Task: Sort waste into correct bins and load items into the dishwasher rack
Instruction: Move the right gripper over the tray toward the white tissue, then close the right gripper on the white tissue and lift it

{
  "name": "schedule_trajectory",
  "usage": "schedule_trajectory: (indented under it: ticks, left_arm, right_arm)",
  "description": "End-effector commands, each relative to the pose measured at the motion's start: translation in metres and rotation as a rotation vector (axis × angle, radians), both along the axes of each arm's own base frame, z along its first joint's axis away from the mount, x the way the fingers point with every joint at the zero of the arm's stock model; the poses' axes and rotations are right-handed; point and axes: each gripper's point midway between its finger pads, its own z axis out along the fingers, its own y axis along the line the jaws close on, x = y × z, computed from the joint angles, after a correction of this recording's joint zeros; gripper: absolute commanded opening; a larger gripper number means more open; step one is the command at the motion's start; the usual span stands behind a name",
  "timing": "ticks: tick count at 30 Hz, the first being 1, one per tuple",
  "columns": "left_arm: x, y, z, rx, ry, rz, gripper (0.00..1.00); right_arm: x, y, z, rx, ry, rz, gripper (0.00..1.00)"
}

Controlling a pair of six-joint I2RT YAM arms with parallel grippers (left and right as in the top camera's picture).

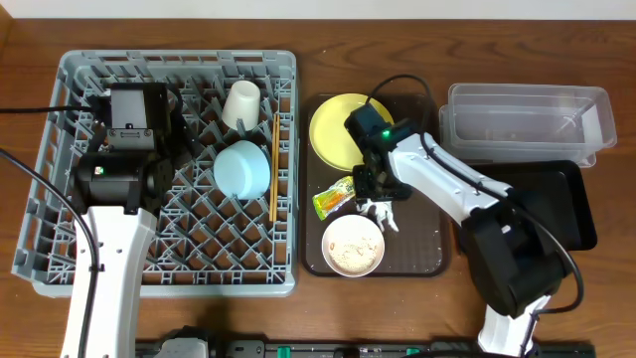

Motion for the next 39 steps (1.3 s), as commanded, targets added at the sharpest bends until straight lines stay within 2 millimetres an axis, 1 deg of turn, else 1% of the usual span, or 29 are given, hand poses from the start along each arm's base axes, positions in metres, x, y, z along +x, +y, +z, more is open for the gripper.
schedule_trajectory:
  ticks: [1,3,4,6,9,10,16,19,21,22,24,26,29,32,34,35,36,39]
  left_arm:
    - [0.0,0.003,0.006,0.01,-0.01,0.006,0.96]
    - [0.0,0.003,0.006,0.01,-0.01,0.006,0.96]
    - [0.0,0.003,0.006,0.01,-0.01,0.006,0.96]
    - [0.0,0.003,0.006,0.01,-0.01,0.006,0.96]
    - [0.0,0.003,0.006,0.01,-0.01,0.006,0.96]
    - [0.0,0.003,0.006,0.01,-0.01,0.006,0.96]
    - [0.0,0.003,0.006,0.01,-0.01,0.006,0.96]
    - [0.0,0.003,0.006,0.01,-0.01,0.006,0.96]
    - [0.0,0.003,0.006,0.01,-0.01,0.006,0.96]
    - [0.0,0.003,0.006,0.01,-0.01,0.006,0.96]
    - [0.0,0.003,0.006,0.01,-0.01,0.006,0.96]
    - [0.0,0.003,0.006,0.01,-0.01,0.006,0.96]
    - [0.0,0.003,0.006,0.01,-0.01,0.006,0.96]
    - [0.0,0.003,0.006,0.01,-0.01,0.006,0.96]
    - [0.0,0.003,0.006,0.01,-0.01,0.006,0.96]
    - [0.0,0.003,0.006,0.01,-0.01,0.006,0.96]
    - [0.0,0.003,0.006,0.01,-0.01,0.006,0.96]
    - [0.0,0.003,0.006,0.01,-0.01,0.006,0.96]
  right_arm:
    - [0.0,-0.01,-0.009,-0.068,-0.003,-0.001,0.58]
    - [0.0,-0.013,-0.01,-0.087,-0.006,-0.001,0.6]
    - [0.001,-0.017,-0.01,-0.107,-0.013,-0.001,0.64]
    - [0.002,-0.022,-0.009,-0.134,-0.019,-0.001,0.67]
    - [0.0,-0.029,-0.008,-0.17,-0.016,0.0,0.68]
    - [-0.001,-0.03,-0.008,-0.179,-0.014,0.001,0.66]
    - [-0.005,-0.035,-0.007,-0.194,0.005,-0.001,0.5]
    - [-0.007,-0.036,-0.007,-0.199,0.013,0.0,0.45]
    - [-0.009,-0.038,-0.007,-0.204,0.022,0.001,0.36]
    - [-0.01,-0.039,-0.007,-0.209,0.029,-0.001,0.33]
    - [-0.013,-0.041,-0.006,-0.212,0.041,-0.002,0.21]
    - [-0.014,-0.042,-0.003,-0.214,0.046,-0.004,0.13]
    - [-0.011,-0.045,0.011,-0.205,0.032,-0.016,0.08]
    - [-0.004,-0.046,0.034,-0.179,-0.01,-0.032,0.05]
    - [0.002,-0.045,0.053,-0.15,-0.059,-0.03,0.04]
    - [0.006,-0.045,0.066,-0.133,-0.098,-0.028,0.03]
    - [0.007,-0.046,0.073,-0.126,-0.117,-0.032,0.02]
    - [0.015,-0.059,0.102,-0.118,-0.208,-0.068,0.01]
